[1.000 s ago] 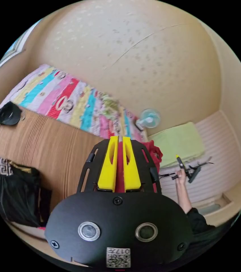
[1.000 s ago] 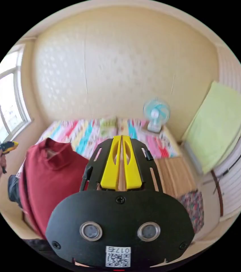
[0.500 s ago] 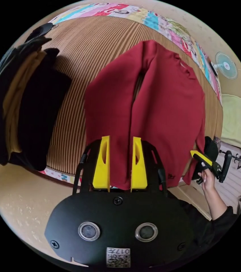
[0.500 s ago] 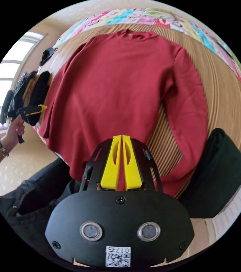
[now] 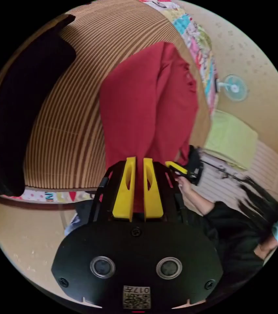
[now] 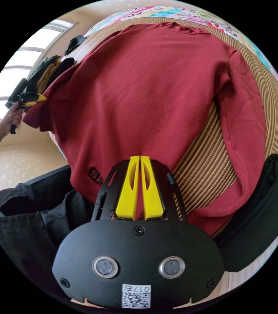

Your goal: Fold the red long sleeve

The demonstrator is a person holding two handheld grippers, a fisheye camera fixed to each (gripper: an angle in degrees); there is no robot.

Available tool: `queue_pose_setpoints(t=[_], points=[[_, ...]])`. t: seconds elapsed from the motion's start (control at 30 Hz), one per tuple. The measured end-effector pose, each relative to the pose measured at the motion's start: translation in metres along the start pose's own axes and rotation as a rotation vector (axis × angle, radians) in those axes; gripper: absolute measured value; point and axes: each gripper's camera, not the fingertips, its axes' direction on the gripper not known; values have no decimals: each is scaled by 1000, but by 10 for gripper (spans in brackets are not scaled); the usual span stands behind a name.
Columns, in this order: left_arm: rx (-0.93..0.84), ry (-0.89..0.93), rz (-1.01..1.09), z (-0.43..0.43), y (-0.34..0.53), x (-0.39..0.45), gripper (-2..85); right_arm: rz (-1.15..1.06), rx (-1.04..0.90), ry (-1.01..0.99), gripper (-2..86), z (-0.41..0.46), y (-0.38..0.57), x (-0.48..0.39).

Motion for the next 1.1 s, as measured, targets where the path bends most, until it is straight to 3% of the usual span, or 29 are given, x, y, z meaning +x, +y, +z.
queue_pose_setpoints(t=[0.07, 0.17, 0.33, 0.6, 0.77, 0.9, 0.97, 1.1], points=[[46, 259, 35, -61, 18, -5, 41, -11, 23, -9, 5, -7, 9, 5], [204, 429, 60, -139, 37, 4, 40, -13, 65, 0, 5, -16, 23, 6], [280, 369, 120, -202, 15, 79, 39, -26, 125, 42, 6, -29, 44, 1], [179, 327, 259, -50, -109, 231, 65, 64, 122, -34, 5, -60, 59, 9], [115, 86, 268, 42, -115, 235, 89, 228, 19, -143, 6, -87, 59, 22], [172, -204, 202, 26, -78, 173, 91, 269, 84, -125, 6, -111, 78, 21], [194, -447, 120, 7, -46, 123, 98, 308, 134, -144, 6, -124, 93, 20], [103, -649, 26, 2, -5, 54, 111, 338, 158, -151, 7, -136, 108, 11]])
